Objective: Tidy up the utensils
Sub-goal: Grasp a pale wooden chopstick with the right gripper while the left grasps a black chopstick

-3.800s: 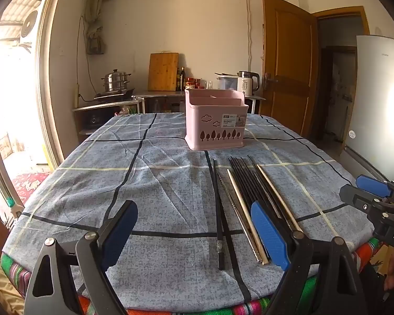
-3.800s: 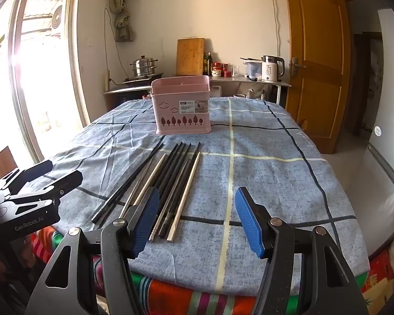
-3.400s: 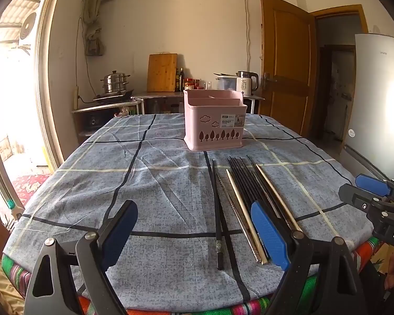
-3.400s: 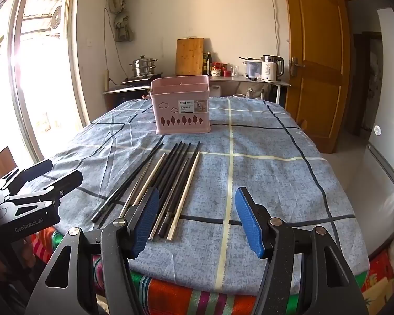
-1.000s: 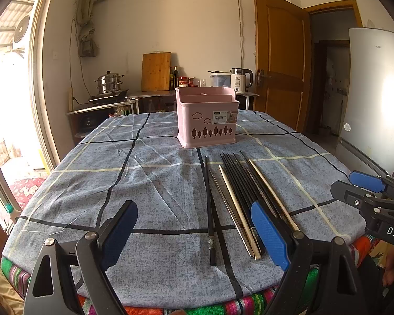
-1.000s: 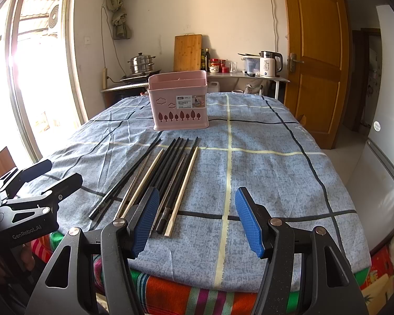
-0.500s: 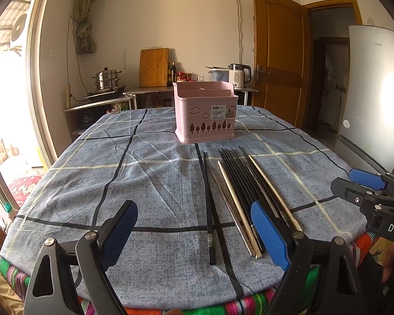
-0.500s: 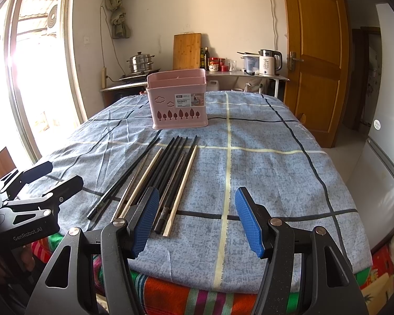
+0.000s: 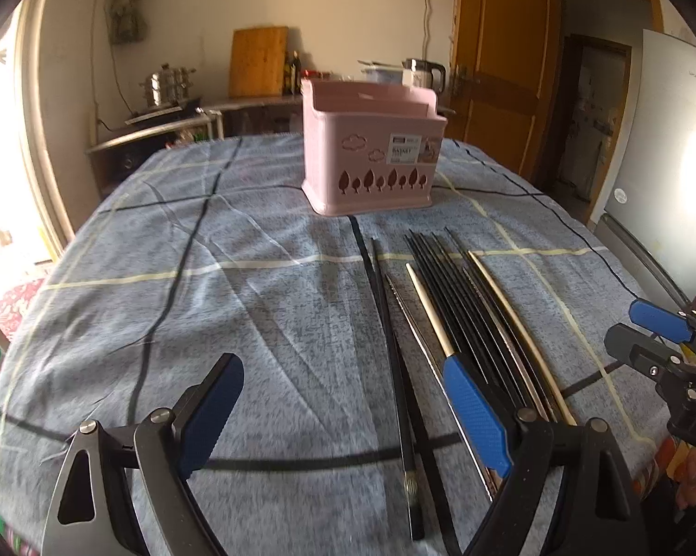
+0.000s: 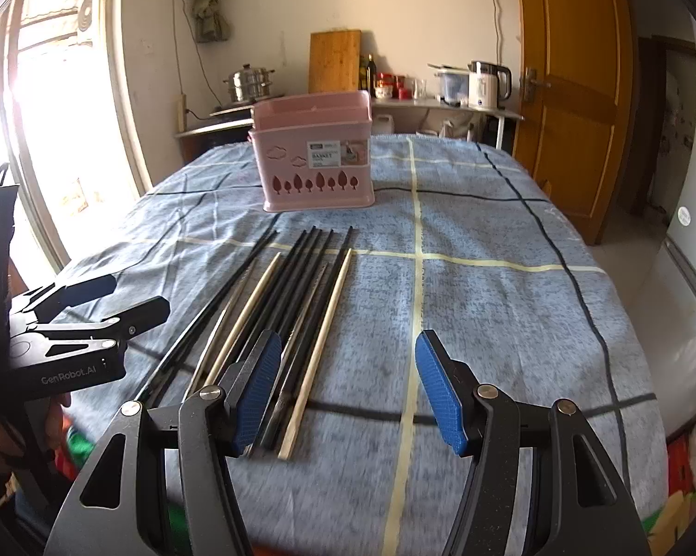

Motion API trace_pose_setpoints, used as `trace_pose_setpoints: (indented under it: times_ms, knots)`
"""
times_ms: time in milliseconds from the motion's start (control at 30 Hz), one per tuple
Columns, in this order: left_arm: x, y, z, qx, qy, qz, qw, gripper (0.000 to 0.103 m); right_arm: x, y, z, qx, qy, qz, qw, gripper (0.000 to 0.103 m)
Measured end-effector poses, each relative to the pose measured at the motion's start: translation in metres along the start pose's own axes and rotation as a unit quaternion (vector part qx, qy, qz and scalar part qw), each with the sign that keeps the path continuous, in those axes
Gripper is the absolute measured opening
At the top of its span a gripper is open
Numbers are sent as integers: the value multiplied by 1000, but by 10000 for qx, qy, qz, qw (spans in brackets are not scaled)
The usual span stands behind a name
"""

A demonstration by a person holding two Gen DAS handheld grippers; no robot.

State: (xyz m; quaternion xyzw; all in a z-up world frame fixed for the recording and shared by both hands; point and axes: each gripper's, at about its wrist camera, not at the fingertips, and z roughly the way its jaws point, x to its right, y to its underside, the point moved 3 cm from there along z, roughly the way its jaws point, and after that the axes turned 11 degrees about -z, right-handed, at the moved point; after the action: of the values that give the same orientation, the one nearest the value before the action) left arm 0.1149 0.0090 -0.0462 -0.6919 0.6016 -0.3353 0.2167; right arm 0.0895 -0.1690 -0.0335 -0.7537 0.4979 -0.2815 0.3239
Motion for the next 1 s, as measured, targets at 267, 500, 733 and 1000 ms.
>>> trace_pose_setpoints:
  times_ms: [267,500,733,1000]
  knots:
    - [0,-11,53,-717,11,132,9973,79,8,-13,47,-518,-165,139,9984,60]
    - [6,-20,70,-876,-123,262,9957,70,13,-17,85,-990,-232,173,9947,40]
    - [8,-32,79,-900,-246,373,9949,56,18,-26,99,-1080,-283,203,9935,31]
    - [5,-40,85,-900,-309,282,9951,47,23,-38,106,-1099,-395,335,9926,25]
